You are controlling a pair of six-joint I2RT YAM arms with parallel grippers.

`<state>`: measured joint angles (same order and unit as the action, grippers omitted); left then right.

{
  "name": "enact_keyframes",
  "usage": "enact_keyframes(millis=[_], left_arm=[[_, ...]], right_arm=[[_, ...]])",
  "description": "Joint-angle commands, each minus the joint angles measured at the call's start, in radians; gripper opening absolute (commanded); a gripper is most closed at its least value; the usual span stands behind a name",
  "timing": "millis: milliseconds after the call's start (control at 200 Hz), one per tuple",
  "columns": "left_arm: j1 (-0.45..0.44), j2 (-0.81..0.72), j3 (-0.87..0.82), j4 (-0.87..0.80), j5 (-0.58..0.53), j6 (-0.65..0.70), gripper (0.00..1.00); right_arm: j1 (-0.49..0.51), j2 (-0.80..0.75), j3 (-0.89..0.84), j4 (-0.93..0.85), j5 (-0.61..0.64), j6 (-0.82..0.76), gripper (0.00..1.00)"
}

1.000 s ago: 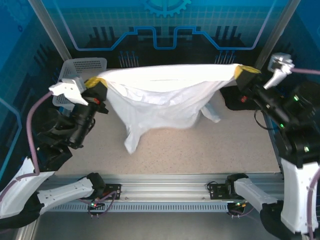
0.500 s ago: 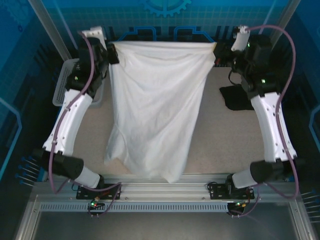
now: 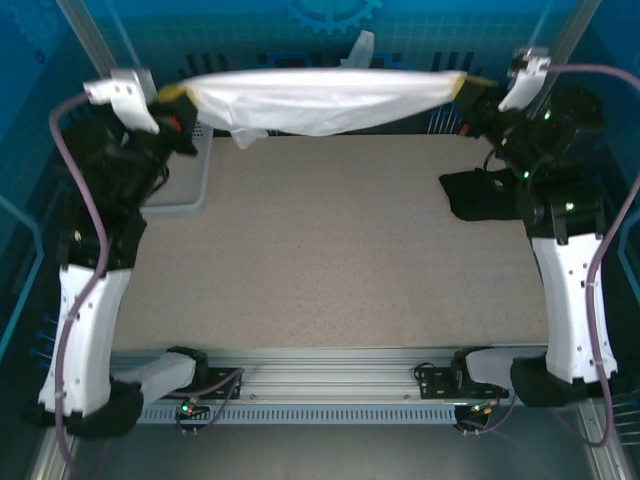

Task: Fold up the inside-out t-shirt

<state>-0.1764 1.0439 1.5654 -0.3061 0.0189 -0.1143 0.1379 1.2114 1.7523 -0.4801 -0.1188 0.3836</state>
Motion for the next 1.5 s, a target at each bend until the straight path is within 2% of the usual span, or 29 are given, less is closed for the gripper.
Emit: enact_keyframes(millis=[0,45,125,190,250,350,450,575,650,825,945,1075,1185,1331,1446,1496], left_arm=[[-0.063,-0.124,-0.278,0.054,0.085,0.004,0.00],[-0.110,-0.170,-0.402,0.031,0.081,0.012,0.00],[-0.245,-0.209,-0.616,0.018,0.032,0.013,0.00],[-0.365,-0.187,-0.753,0.022,-0.036,-0.013,0.00],[-0.440,-0.126,-0.842,0.043,-0.058,-0.058,0.00],[-0.498,0.012,-0.899,0.070,-0.049,-0.142,0.00],[-0.557,0.101,-0.944,0.132,-0.079,-0.120,0.03],[-0.587,0.149,-0.969,0.142,-0.094,-0.098,0.07],[-0.607,0.147,-0.979,0.135,-0.090,-0.088,0.14],[-0.668,0.087,-0.966,0.147,-0.065,-0.050,0.47],[-0.749,0.122,-0.909,0.203,-0.118,0.035,0.60],[-0.839,0.307,-0.779,0.246,-0.197,0.122,0.64],[-0.881,0.488,-0.671,0.305,-0.246,0.165,0.65],[-0.897,0.662,-0.567,0.381,-0.275,0.205,0.66],[-0.892,0.747,-0.511,0.407,-0.351,0.255,0.66],[-0.883,0.767,-0.501,0.417,-0.350,0.261,0.64]], right_arm=[[-0.019,-0.082,-0.250,-0.110,0.121,-0.018,0.00],[-0.023,-0.127,-0.367,-0.117,0.138,-0.014,0.00],[-0.030,-0.162,-0.561,-0.131,0.145,-0.005,0.00],[-0.048,-0.142,-0.680,-0.132,0.115,0.010,0.00],[-0.069,-0.097,-0.754,-0.126,0.077,0.014,0.00],[-0.103,-0.004,-0.809,-0.118,0.011,0.008,0.00],[-0.129,0.061,-0.814,-0.116,-0.032,-0.007,0.01],[-0.138,0.079,-0.815,-0.131,-0.048,-0.026,0.01],[-0.141,0.076,-0.814,-0.150,-0.055,-0.037,0.01],[-0.142,0.032,-0.817,-0.174,-0.127,-0.029,0.01],[-0.141,0.003,-0.802,-0.198,-0.194,-0.018,0.01],[-0.150,-0.029,-0.789,-0.209,-0.293,0.013,0.01],[-0.175,-0.051,-0.774,-0.216,-0.371,0.037,0.01],[-0.218,-0.083,-0.761,-0.215,-0.456,0.071,0.01],[-0.233,-0.096,-0.766,-0.211,-0.485,0.084,0.01],[-0.235,-0.098,-0.769,-0.210,-0.486,0.085,0.01]])
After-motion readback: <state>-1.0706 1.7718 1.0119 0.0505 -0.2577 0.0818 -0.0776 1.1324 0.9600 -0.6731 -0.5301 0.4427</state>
